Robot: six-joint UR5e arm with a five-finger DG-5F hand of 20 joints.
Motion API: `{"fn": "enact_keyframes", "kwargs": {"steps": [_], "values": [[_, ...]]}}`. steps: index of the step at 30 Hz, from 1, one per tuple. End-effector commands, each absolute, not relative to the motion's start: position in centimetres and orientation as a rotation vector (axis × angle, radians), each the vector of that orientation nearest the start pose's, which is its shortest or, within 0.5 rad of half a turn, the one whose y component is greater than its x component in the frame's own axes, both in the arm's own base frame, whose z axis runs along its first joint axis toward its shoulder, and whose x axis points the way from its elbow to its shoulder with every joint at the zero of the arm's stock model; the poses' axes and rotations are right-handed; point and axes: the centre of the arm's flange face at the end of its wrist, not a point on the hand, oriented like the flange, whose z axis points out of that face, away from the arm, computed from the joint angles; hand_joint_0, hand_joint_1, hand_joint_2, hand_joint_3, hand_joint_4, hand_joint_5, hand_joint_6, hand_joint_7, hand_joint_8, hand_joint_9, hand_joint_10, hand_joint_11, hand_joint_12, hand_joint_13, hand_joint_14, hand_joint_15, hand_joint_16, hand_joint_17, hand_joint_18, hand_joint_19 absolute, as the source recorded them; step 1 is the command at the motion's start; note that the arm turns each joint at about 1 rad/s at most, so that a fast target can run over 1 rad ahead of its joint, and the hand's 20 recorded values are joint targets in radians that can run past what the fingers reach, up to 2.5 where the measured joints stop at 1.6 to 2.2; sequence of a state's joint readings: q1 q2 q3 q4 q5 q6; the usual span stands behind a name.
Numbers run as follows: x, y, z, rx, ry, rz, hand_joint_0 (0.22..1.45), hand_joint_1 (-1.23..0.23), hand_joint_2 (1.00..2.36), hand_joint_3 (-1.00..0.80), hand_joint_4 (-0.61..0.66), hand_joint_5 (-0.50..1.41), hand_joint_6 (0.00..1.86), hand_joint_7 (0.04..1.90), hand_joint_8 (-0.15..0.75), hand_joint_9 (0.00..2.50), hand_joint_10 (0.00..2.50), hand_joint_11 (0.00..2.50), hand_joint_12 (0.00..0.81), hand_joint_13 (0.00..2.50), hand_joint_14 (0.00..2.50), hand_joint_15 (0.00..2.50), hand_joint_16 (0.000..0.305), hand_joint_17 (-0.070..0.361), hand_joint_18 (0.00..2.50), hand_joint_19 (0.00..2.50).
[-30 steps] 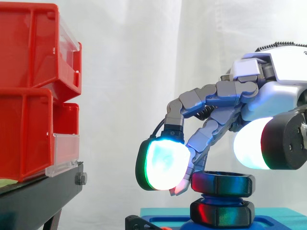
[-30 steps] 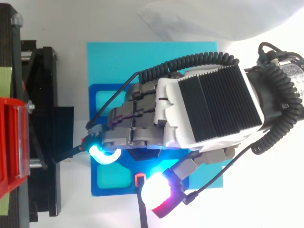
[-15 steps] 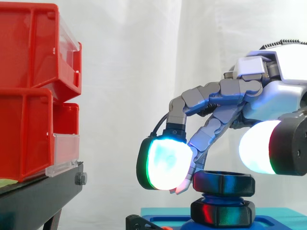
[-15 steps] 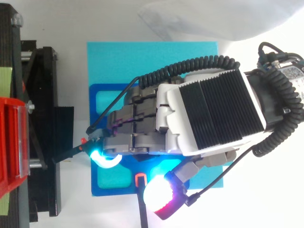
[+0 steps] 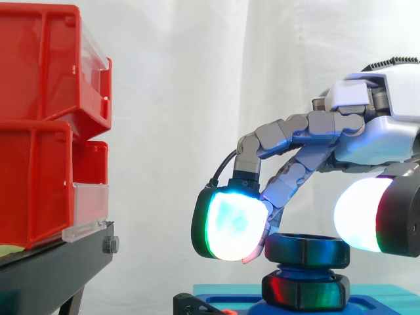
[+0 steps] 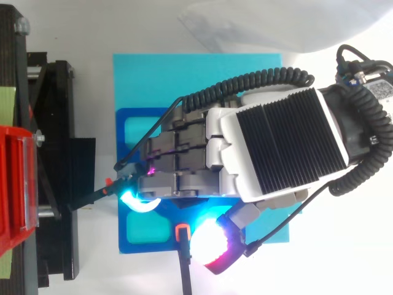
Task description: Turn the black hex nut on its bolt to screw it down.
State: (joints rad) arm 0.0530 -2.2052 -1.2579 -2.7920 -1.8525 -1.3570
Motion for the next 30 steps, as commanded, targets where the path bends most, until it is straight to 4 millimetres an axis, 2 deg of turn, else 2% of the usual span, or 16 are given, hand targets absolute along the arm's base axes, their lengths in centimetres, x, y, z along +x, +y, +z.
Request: {"fn": "enact_keyframes", "kwargs": {"steps": [1, 14, 30], "values": [[72.7, -7.1, 28.3, -0.110, 1.555, 0.420, 0.55, -0.47, 1.00, -0.50, 0.35, -0.08, 0.51, 1.12, 0.342, 0.77, 0.01, 0.40, 0.359, 0.74, 0.01, 0.27, 0.052, 0.118, 0.73, 0.61], [72.4, -8.4, 28.3, -0.122, 1.556, 0.417, 0.55, -0.43, 1.00, -0.50, 0.34, -0.08, 0.51, 1.12, 0.339, 0.77, 0.01, 0.40, 0.355, 0.73, 0.01, 0.27, 0.052, 0.116, 0.72, 0.61], [71.6, -11.7, 28.3, -0.134, 1.559, 0.427, 0.54, -0.36, 1.00, -0.50, 0.35, -0.07, 0.51, 1.11, 0.344, 0.78, 0.01, 0.40, 0.364, 0.74, 0.01, 0.27, 0.053, 0.120, 0.71, 0.61]]}}
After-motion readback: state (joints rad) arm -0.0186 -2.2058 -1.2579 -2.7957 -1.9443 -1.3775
